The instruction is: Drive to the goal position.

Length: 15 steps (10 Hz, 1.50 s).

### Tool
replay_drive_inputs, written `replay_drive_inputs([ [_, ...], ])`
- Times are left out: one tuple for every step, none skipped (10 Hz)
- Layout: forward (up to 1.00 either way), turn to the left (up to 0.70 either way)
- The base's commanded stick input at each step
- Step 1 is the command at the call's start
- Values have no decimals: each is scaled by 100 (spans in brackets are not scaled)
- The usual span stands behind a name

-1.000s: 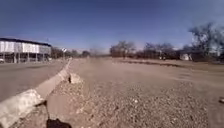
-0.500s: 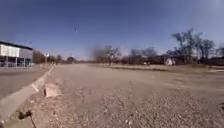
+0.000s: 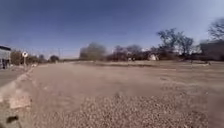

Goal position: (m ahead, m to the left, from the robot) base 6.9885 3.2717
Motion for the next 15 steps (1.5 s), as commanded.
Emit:
replay_drive_inputs([
  [100, 27],
  [100, 27],
  [100, 27],
  [100, 27],
  [100, 27],
  [100, 27],
  [100, 27],
  [100, 27],
  [100, 27],
  [100, 27],
  [100, 27],
  [100, 16],
  [100, 6],
  [100, 0],
  [100, 0],
])
